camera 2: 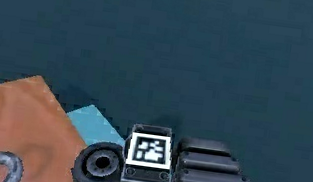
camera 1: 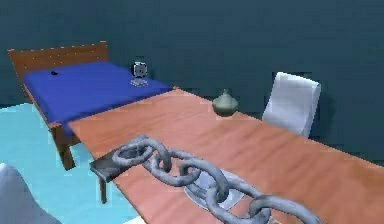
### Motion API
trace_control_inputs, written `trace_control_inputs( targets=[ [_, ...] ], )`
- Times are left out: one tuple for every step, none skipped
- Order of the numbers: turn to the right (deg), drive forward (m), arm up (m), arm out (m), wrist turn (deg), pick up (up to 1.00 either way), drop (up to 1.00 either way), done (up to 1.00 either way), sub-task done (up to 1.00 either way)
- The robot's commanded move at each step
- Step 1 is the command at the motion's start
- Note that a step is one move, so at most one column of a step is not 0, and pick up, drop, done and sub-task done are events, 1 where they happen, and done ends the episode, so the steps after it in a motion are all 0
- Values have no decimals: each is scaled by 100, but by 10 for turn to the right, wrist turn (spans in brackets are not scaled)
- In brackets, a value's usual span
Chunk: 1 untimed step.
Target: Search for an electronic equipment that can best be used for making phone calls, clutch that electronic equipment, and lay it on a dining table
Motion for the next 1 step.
trace_control_inputs(
  targets=[
    [450,0,0,0,0,0,0,0,0]
  ],
)
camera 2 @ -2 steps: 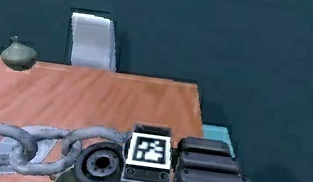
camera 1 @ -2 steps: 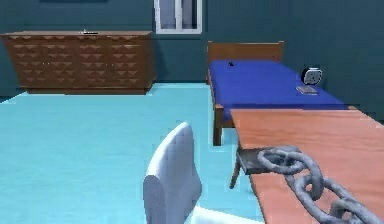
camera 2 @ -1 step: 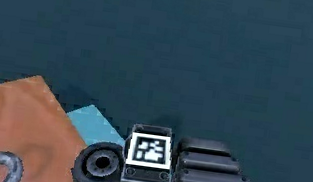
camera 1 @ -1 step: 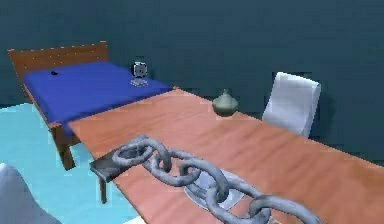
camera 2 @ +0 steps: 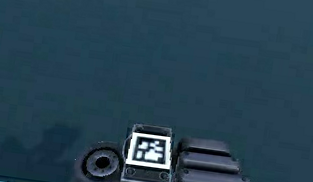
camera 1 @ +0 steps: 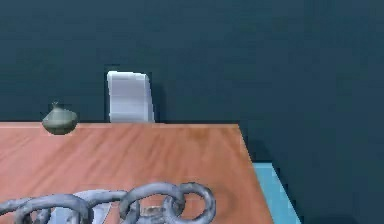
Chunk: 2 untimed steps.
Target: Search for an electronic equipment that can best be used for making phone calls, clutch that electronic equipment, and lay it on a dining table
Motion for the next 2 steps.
trace_control_inputs(
  targets=[
    [450,0,0,0,0,0,0,0,0],
    [120,0,0,0,0,0,0,0,0]
  ],
)
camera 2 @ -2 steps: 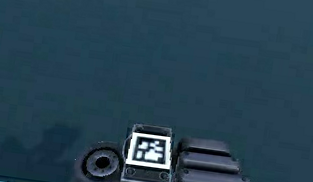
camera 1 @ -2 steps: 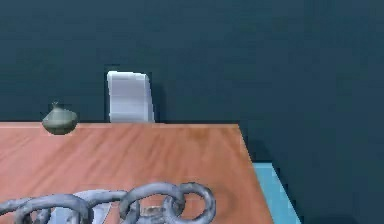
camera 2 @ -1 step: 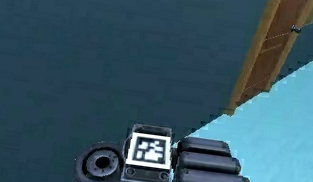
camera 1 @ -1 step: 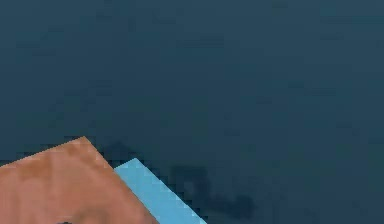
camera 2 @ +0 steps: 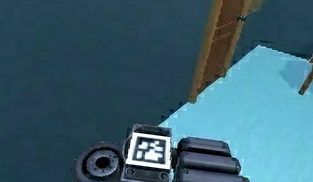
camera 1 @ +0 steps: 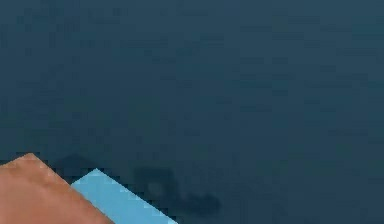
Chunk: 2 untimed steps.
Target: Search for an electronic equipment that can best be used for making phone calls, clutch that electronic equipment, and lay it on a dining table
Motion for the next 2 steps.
trace_control_inputs(
  targets=[
    [-450,0,0,0,0,0,0,0,0],
    [-450,0,0,0,0,0,0,0,0]
  ],
)
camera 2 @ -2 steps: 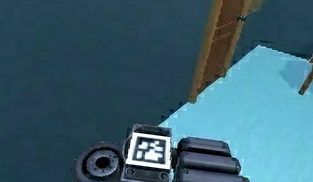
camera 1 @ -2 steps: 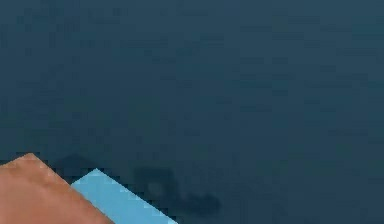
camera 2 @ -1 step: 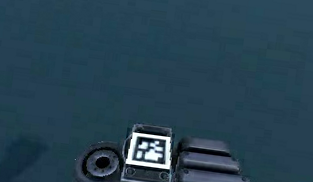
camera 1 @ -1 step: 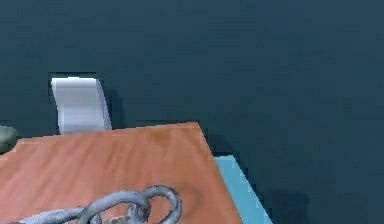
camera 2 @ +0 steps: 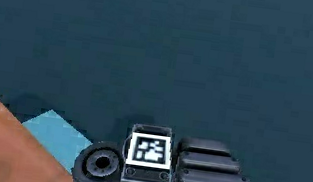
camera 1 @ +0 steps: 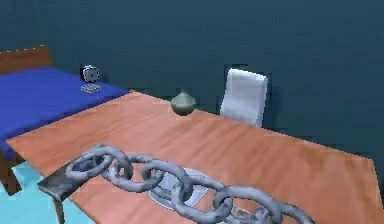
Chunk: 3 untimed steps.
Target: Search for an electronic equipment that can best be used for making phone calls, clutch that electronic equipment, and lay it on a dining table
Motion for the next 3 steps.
trace_control_inputs(
  targets=[
    [-450,0,0,0,0,0,0,0,0],
    [-150,0,0,0,0,0,0,0,0],
    [450,0,0,0,0,0,0,0,0]
  ],
)
